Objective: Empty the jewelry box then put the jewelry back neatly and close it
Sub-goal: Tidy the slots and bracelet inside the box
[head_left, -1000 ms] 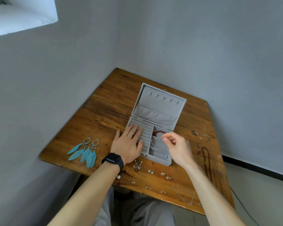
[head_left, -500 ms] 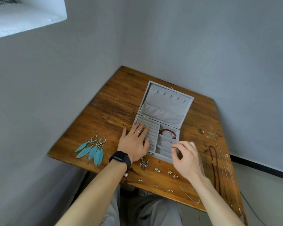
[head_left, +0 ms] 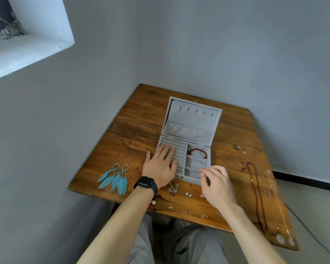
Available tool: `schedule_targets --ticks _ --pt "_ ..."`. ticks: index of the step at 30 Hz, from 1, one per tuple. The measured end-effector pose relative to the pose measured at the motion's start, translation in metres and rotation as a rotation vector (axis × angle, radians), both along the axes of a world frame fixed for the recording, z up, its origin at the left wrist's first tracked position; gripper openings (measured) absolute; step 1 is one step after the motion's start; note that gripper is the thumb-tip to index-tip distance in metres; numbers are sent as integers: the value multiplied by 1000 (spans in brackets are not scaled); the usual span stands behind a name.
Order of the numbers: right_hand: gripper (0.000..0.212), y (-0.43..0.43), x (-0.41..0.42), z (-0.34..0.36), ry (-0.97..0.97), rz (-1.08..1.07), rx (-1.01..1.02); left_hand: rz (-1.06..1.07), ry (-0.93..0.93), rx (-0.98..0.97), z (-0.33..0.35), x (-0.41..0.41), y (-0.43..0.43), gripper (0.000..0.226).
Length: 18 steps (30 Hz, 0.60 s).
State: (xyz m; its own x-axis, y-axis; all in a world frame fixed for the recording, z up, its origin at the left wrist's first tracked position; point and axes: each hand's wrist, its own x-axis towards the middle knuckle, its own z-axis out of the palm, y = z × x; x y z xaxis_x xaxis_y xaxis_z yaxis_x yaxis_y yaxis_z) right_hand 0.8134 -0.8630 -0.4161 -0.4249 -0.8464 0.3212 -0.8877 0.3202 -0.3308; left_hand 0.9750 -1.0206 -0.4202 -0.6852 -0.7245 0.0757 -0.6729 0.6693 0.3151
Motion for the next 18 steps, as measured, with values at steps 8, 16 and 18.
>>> schedule_targets --ticks 8,16,18 --pt "35 4 8 19 -93 -36 110 -55 -8 130 15 1 -5 56" --pt "22 -13 50 50 -171 121 -51 229 461 -3 49 93 -20 33" --pt "19 -29 70 55 -154 191 -90 381 455 3 47 124 -30 32"
